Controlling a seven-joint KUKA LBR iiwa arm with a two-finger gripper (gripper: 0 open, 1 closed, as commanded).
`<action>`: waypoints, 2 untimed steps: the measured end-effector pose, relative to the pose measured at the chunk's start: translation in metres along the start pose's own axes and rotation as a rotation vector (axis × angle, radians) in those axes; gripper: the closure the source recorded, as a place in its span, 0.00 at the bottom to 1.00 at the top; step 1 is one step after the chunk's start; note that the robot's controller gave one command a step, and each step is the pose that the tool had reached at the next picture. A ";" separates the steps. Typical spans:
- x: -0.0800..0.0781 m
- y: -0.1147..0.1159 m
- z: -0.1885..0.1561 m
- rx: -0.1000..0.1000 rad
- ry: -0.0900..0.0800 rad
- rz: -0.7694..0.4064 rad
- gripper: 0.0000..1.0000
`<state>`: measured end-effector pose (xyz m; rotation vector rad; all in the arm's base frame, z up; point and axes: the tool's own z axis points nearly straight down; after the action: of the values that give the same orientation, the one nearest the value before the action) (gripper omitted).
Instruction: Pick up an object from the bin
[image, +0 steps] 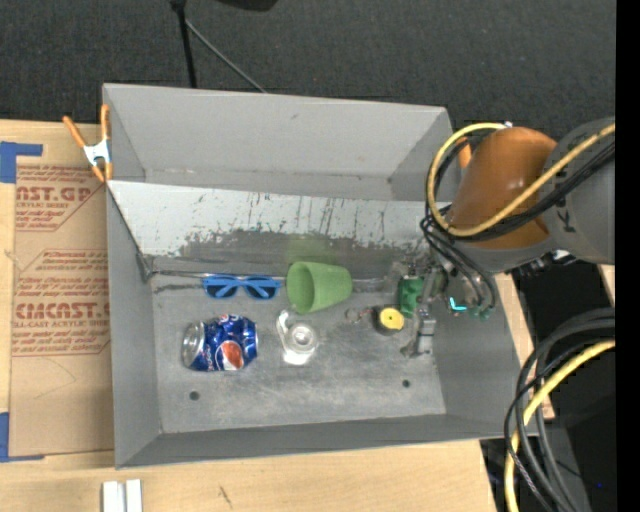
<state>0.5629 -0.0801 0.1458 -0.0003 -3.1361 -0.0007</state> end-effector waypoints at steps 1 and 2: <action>-0.006 -0.021 0.072 -0.001 -0.002 0.310 0.00; -0.007 -0.022 0.068 0.001 -0.006 0.308 1.00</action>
Offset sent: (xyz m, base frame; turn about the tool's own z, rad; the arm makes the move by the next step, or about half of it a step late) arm 0.0065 -0.0221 -0.0693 0.3102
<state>0.5700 -0.1018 0.0775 -0.4828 -3.1050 0.0016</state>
